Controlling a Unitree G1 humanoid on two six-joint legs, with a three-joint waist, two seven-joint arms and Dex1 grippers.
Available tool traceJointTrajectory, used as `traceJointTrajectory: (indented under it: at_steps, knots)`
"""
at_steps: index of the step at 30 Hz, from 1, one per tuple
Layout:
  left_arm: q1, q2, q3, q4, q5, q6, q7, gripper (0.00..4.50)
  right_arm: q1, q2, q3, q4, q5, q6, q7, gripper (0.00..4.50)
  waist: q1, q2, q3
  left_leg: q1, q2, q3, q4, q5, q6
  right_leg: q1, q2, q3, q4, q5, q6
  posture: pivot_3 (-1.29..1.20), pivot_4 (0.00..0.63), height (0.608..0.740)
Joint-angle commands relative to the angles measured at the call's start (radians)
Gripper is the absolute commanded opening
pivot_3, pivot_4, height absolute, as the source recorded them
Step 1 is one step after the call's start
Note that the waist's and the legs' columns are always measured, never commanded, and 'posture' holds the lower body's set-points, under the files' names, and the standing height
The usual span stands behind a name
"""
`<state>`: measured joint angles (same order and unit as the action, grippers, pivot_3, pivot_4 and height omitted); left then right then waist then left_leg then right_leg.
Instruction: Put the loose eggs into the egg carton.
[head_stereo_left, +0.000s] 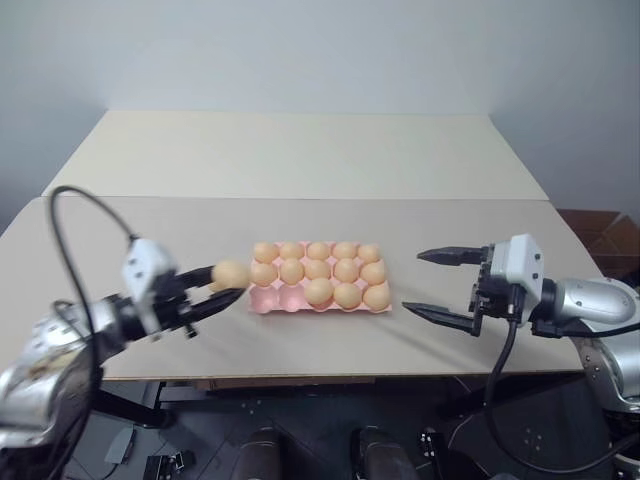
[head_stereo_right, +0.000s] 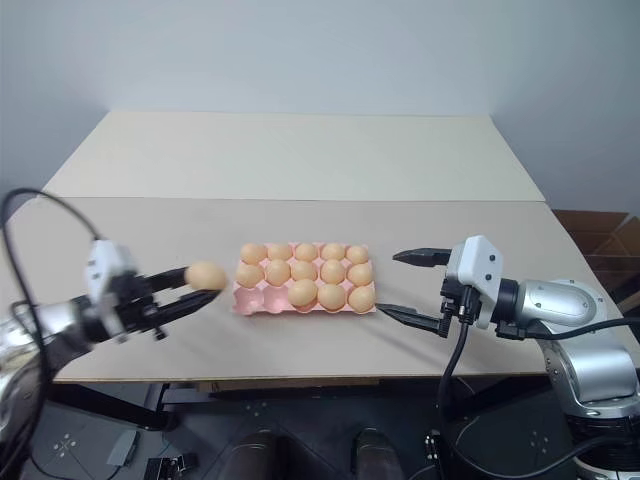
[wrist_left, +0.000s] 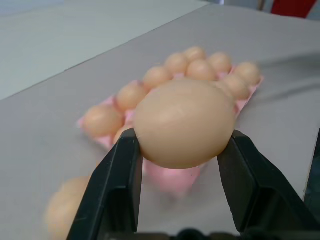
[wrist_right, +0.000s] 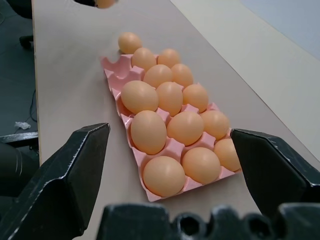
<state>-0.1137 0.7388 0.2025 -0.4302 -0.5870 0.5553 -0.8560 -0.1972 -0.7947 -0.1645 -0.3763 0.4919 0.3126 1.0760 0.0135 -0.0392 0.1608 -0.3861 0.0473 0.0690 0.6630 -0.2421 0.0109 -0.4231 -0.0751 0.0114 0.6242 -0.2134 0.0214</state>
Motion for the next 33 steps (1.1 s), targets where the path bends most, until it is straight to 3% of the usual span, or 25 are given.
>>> traceJointTrajectory:
  at_steps: [1,5,13,17,22,30,33]
  knots:
    - [-0.078,-0.028,-0.108,0.044,0.042,0.024,0.022,2.02,-0.002,-0.008,-0.022,-0.035,0.013,-0.019,-0.01,4.5,-0.007,0.0,0.0,0.0,0.0,0.0,0.0,0.0,0.001,0.0,0.0,0.001,0.0,0.0,0.0,0.0,0.15,0.74]
    - [-0.148,-0.036,-0.202,0.098,0.094,0.04,0.016,2.02,0.017,-0.004,-0.029,-0.055,0.015,-0.012,-0.031,4.5,-0.014,0.0,0.0,-0.001,0.0,-0.001,0.0,-0.001,0.001,-0.001,0.001,0.001,-0.001,0.0,0.0,0.0,0.15,0.74]
    - [-0.15,-0.001,-0.183,0.083,0.081,0.04,-0.03,4.48,0.034,0.003,-0.027,-0.065,0.012,-0.014,-0.067,4.5,-0.014,0.0,0.0,-0.001,0.0,0.0,0.0,-0.001,0.001,-0.001,0.001,0.001,-0.001,-0.001,0.001,0.0,0.15,0.74]
    - [-0.129,0.011,-0.1,0.059,0.058,0.029,-0.02,4.48,0.031,0.007,-0.023,-0.058,0.01,-0.022,-0.07,4.5,-0.014,0.0,0.0,-0.001,0.0,0.0,0.0,-0.001,0.001,-0.001,0.001,0.001,-0.001,-0.001,0.001,0.0,0.15,0.74]
    - [-0.023,0.051,0.089,0.044,0.02,-0.009,-0.047,4.48,0.022,0.008,-0.018,-0.039,0.008,-0.036,-0.056,4.5,-0.023,0.0,0.0,-0.001,0.001,0.0,0.0,-0.001,0.001,-0.002,0.001,0.0,0.0,-0.001,0.0,0.0,0.15,0.74]
    - [0.295,0.092,0.465,0.041,0.0,-0.052,-0.125,4.48,-0.002,-0.001,-0.011,-0.004,0.006,-0.052,-0.027,4.5,-0.027,0.0,0.0,0.0,0.002,0.001,0.0,-0.001,0.001,-0.002,0.0,0.001,0.0,-0.002,0.0,0.0,0.15,0.74]
    - [0.43,0.088,0.597,0.035,-0.048,-0.063,-0.24,4.48,0.008,-0.014,-0.024,0.006,0.016,-0.055,0.0,4.5,-0.021,0.0,0.0,0.0,0.002,0.001,0.0,-0.001,0.001,-0.002,-0.001,0.0,0.0,-0.008,-0.004,0.0,0.15,0.74]
